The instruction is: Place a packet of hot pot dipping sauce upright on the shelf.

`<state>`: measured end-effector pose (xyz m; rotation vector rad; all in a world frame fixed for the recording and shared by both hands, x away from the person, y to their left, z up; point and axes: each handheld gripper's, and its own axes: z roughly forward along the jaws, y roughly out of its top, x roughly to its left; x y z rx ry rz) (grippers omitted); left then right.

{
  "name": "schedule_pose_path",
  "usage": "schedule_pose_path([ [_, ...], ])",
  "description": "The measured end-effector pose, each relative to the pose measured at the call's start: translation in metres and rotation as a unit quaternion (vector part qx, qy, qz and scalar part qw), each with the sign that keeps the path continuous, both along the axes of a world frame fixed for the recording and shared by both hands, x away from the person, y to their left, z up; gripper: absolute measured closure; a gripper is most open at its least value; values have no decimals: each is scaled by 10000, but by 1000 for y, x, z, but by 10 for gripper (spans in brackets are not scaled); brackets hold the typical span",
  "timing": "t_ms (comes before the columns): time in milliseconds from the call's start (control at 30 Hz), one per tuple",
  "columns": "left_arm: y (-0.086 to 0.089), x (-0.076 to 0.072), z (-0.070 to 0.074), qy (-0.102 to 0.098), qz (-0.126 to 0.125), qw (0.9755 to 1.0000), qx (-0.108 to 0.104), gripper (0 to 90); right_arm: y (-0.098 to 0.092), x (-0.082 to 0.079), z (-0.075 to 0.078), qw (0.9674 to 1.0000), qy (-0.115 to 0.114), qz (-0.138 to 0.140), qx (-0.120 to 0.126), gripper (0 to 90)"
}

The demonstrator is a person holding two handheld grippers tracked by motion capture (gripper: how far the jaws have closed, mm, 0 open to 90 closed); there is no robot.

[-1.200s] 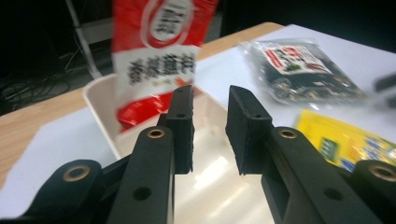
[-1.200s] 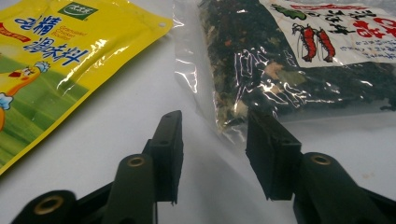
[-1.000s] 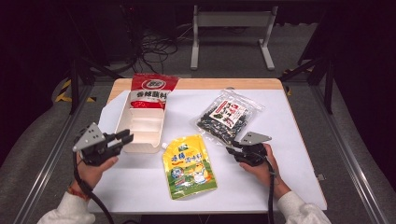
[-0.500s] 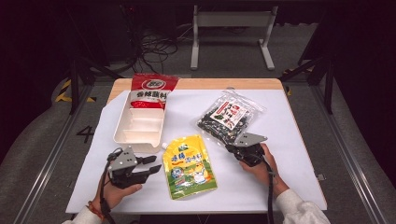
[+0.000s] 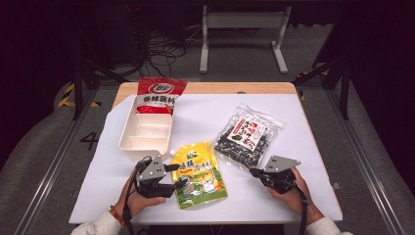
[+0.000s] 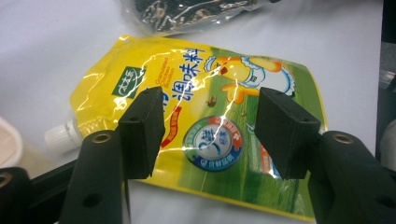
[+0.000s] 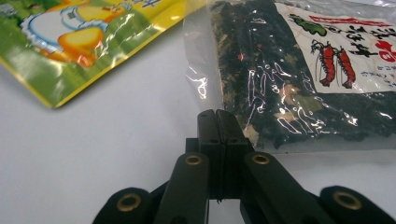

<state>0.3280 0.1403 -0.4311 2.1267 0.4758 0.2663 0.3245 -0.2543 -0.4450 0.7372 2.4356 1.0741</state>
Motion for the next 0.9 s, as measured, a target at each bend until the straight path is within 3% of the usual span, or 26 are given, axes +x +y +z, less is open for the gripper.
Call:
schedule_pose_path([
  [200, -20, 7, 4, 30, -118, 9999, -40, 314, -18, -21, 0, 9999, -24, -86, -66, 900],
  [333, -40, 21, 3, 225, -269, 9992, -172, 260, -35, -29, 0, 9997, 25, -251, -41, 900],
  [567, -70, 42, -2, 340, -477, 9983, 29, 228, -46, -29, 0, 9988, 72, -490, -63, 898],
  [667, -76, 48, -4, 240, -501, 9984, 111, 227, -48, -28, 0, 9985, 56, -535, -61, 894],
  [900, -92, 73, -7, 724, -550, 9957, -150, 204, -55, -22, 1, 9965, 94, -826, -98, 887],
])
